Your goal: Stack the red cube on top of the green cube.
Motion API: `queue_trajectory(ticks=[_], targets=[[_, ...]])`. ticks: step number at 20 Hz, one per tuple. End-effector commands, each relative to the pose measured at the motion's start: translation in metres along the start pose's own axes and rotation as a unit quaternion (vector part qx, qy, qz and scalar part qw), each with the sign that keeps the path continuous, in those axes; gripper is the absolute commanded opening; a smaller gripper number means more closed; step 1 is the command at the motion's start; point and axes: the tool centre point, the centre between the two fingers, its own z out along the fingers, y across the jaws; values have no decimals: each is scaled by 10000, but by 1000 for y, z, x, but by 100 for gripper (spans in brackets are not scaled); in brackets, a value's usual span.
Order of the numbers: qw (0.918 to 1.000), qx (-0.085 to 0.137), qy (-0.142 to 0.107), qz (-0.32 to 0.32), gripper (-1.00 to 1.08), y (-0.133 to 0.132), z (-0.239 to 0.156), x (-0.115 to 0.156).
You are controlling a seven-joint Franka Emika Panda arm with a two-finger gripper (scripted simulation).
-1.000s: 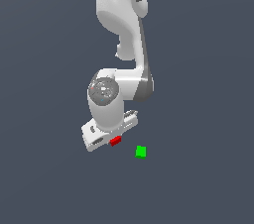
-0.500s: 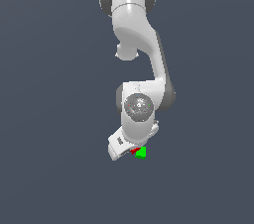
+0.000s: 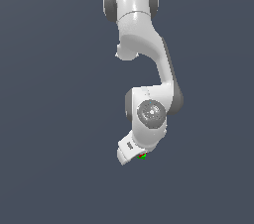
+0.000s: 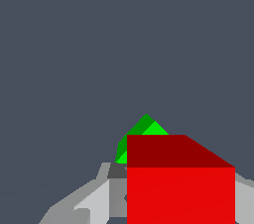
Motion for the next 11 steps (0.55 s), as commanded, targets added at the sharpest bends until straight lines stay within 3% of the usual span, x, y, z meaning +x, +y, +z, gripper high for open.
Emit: queue_trajectory(ticks=[1, 2, 11], targets=[[10000, -5, 5, 5, -100, 0, 0, 1], [10000, -5, 5, 5, 100, 0, 0, 1], [10000, -5, 5, 5, 100, 0, 0, 1]])
